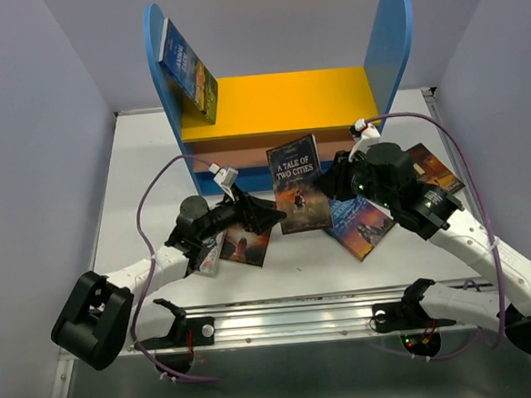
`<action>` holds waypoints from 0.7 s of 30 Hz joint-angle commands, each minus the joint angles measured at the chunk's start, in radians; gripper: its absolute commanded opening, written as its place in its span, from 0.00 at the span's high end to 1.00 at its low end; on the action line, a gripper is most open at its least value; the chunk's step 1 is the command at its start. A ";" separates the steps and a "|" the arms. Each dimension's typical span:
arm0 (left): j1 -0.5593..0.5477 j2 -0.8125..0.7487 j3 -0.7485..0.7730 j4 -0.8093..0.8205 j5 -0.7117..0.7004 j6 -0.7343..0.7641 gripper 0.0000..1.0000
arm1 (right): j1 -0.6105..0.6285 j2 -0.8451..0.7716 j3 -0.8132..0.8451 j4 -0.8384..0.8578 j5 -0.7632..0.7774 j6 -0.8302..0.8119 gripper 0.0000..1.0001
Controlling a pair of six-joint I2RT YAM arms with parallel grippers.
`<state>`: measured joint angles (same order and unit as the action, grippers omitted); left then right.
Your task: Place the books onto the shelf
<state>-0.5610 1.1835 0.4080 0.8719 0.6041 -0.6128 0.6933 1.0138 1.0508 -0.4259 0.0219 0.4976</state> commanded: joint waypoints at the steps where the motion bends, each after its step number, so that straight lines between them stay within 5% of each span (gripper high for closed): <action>1: 0.019 0.011 -0.035 0.372 0.141 -0.066 0.01 | -0.005 -0.037 0.135 0.067 0.019 -0.027 0.99; 13: 0.050 0.221 -0.011 0.889 0.296 -0.317 0.01 | -0.014 -0.041 0.218 0.059 -0.014 0.001 0.99; 18: 0.050 0.306 0.034 0.981 0.306 -0.393 0.01 | -0.014 -0.032 0.210 0.070 -0.088 0.042 0.99; 21: 0.052 0.360 0.032 1.195 0.310 -0.504 0.01 | -0.014 -0.034 0.183 0.078 -0.073 0.055 0.99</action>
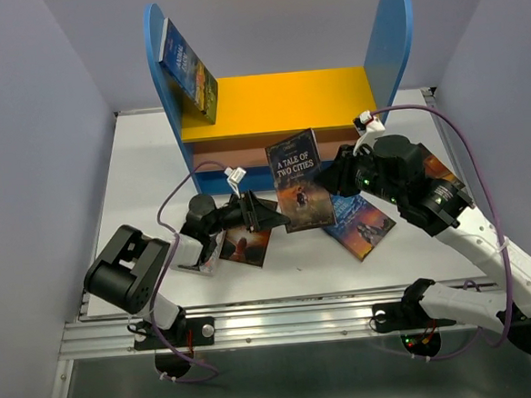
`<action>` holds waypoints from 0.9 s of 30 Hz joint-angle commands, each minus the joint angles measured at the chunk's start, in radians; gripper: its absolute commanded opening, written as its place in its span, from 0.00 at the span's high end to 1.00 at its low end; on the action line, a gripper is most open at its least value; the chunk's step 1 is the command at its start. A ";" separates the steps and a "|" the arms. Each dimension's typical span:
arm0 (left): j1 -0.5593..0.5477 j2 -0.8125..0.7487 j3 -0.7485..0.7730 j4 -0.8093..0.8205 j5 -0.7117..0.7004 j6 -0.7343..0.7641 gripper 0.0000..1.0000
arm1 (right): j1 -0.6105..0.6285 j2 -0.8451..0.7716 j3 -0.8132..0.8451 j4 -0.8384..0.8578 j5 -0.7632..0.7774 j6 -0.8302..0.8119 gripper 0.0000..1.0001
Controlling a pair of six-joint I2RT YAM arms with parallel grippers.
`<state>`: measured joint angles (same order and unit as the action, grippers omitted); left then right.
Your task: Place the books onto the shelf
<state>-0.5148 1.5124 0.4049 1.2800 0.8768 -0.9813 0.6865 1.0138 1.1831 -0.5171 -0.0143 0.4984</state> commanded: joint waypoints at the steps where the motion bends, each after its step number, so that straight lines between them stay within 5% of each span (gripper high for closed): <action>1: 0.006 0.040 0.043 0.797 0.040 -0.154 0.01 | -0.007 -0.034 0.040 0.178 -0.039 0.060 0.99; 22: 0.006 -0.123 0.045 0.723 -0.022 -0.079 0.04 | -0.007 -0.044 -0.243 0.436 -0.052 0.253 0.99; 25: 0.006 -0.142 0.037 0.720 -0.033 -0.083 0.12 | -0.007 -0.034 -0.269 0.457 -0.058 0.270 0.99; 27: 0.006 -0.153 0.029 0.717 -0.042 -0.082 0.27 | -0.007 -0.035 -0.295 0.473 -0.056 0.275 0.99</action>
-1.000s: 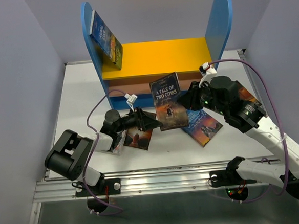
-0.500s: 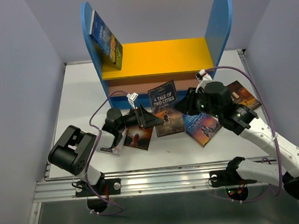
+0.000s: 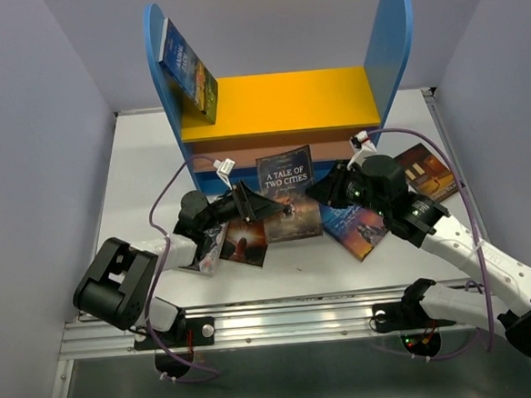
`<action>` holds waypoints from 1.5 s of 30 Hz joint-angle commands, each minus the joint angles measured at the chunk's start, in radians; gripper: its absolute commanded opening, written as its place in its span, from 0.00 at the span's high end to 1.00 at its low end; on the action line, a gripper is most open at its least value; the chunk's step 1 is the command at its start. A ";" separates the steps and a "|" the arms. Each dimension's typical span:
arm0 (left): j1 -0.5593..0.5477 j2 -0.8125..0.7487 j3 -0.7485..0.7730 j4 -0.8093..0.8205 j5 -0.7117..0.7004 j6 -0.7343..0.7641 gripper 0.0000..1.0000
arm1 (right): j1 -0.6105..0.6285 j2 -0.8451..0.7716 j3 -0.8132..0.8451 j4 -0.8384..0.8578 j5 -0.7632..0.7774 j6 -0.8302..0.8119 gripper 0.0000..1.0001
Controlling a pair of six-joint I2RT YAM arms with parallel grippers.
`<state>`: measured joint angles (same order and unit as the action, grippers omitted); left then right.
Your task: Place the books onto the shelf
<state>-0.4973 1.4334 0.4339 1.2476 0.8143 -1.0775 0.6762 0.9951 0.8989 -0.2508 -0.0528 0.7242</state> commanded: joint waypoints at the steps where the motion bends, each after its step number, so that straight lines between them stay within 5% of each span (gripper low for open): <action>1: -0.012 -0.086 -0.001 0.750 0.019 0.016 0.33 | 0.003 -0.016 -0.020 0.208 -0.015 0.052 0.99; 6: -0.014 -0.129 0.005 0.653 0.013 0.071 0.74 | 0.003 -0.023 -0.060 0.214 -0.010 0.049 0.99; 8: -0.015 -0.161 0.009 0.598 0.005 0.103 1.00 | 0.003 -0.016 -0.064 0.211 -0.012 0.041 0.99; 13: -0.032 -0.310 0.052 0.159 -0.072 0.391 1.00 | 0.003 -0.001 -0.006 0.122 0.085 -0.040 0.52; 17: -0.102 -0.525 0.104 -0.290 -0.343 0.633 1.00 | 0.003 -0.006 0.050 0.053 0.216 -0.100 0.00; 25: -0.178 -0.650 0.166 -0.459 -0.546 0.789 1.00 | 0.003 -0.073 0.078 0.024 0.390 -0.186 0.00; 30: -0.247 -0.620 0.288 -0.527 -0.800 0.948 1.00 | 0.003 -0.154 0.054 0.015 0.542 -0.210 0.00; 34: -0.251 -0.495 0.467 -0.539 -1.018 1.045 1.00 | 0.003 -0.229 0.035 -0.002 0.637 -0.220 0.00; 45: -0.244 -0.197 0.764 -0.418 -1.159 1.260 1.00 | 0.003 -0.220 0.021 -0.084 0.748 -0.206 0.00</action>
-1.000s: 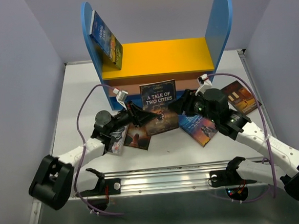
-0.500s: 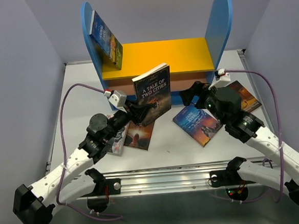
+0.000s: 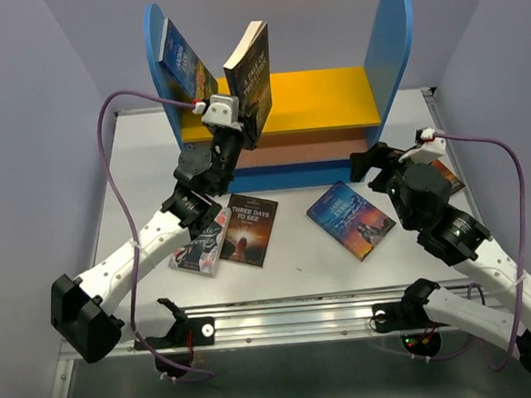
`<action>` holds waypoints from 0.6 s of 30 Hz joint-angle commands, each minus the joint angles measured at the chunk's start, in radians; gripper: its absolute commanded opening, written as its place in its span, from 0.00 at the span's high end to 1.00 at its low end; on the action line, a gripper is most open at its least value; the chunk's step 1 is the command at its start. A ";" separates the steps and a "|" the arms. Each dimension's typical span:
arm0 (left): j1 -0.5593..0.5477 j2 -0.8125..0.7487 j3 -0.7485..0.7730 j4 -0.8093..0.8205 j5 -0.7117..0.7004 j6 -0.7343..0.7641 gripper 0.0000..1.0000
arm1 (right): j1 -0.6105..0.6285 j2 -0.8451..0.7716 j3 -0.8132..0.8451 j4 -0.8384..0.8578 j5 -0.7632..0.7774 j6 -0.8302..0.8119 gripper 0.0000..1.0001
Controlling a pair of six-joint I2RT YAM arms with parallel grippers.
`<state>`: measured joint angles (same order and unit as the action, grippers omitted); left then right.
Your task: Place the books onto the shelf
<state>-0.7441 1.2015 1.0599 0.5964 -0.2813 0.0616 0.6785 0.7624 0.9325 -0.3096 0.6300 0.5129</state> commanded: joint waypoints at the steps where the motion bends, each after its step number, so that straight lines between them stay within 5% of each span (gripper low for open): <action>1: 0.008 0.055 0.168 0.236 -0.062 0.151 1.00 | 0.001 0.015 -0.015 -0.025 0.063 0.004 0.00; 18: 0.187 0.334 0.295 0.344 -0.130 0.112 1.00 | 0.001 0.031 -0.018 -0.025 0.059 -0.031 0.00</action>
<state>-0.5751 1.5517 1.2709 0.6941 -0.3744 0.1715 0.6785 0.7994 0.9062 -0.3515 0.6662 0.4931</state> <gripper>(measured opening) 0.339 0.998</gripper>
